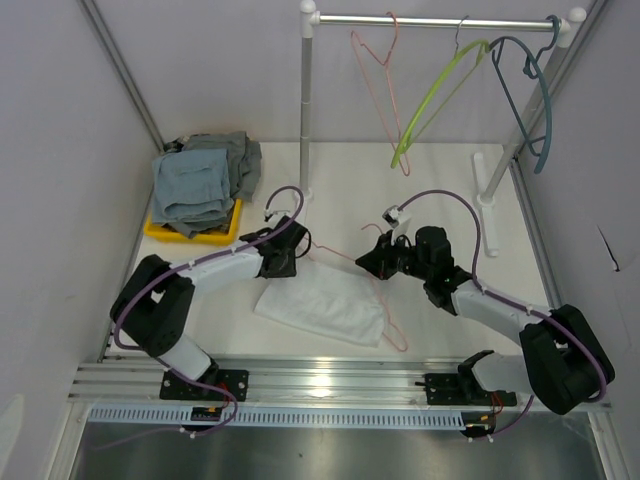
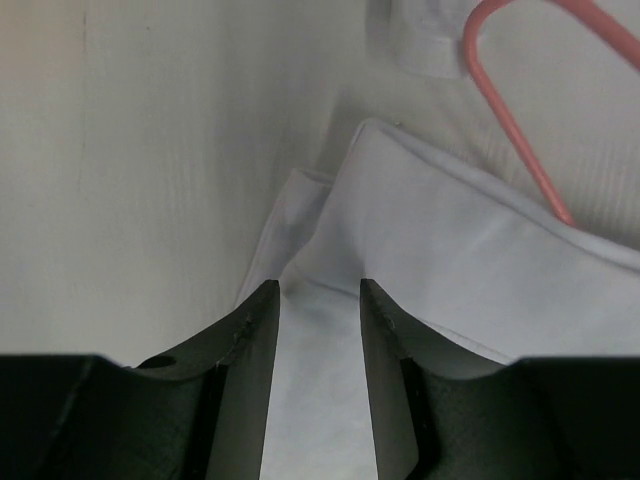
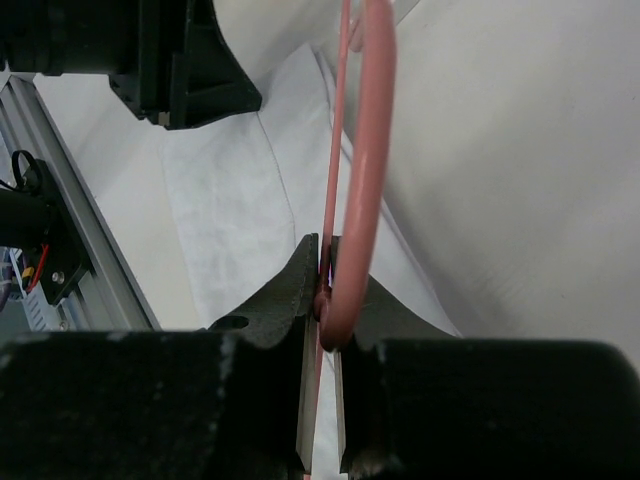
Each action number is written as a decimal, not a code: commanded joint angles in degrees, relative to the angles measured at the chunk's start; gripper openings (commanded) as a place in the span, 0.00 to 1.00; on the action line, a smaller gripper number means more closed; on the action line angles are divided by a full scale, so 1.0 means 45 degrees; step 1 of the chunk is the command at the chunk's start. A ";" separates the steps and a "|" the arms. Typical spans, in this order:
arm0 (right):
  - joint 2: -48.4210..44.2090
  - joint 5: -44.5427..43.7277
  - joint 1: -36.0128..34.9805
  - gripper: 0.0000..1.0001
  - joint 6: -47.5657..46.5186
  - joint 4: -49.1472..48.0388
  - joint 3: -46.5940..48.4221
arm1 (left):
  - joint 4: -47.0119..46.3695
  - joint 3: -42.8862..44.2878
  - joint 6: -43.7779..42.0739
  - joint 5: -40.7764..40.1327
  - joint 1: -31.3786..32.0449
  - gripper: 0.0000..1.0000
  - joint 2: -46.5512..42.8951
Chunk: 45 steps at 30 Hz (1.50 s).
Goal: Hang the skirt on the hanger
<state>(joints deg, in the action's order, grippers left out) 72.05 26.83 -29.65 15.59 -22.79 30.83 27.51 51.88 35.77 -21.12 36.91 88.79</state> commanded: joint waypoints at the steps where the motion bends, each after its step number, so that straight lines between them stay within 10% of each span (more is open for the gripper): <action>1: 0.0354 0.0366 -0.0091 0.00 -0.0106 -0.0951 0.0297 | -0.1073 0.0814 -0.0644 0.0340 -0.0232 0.43 0.0462; 9: 0.0961 0.0503 -0.0091 0.00 -0.0126 -0.1264 0.0434 | -0.1815 0.1030 -0.1288 0.0397 -0.0311 0.36 0.1321; 16: 0.1234 0.0251 -0.0091 0.00 -0.0379 -0.0992 0.0727 | -0.2147 0.0934 -0.1406 0.0768 -0.0330 0.01 0.1248; 45: 0.1821 0.0366 -0.0540 0.00 -0.0770 -0.0893 0.1392 | -0.1077 0.0461 -0.1425 0.1904 0.0432 0.00 -0.2214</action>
<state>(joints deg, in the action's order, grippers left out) 80.25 27.49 -31.03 13.30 -24.21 35.20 22.04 50.59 29.91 -11.75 38.65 79.24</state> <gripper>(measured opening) 0.104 0.010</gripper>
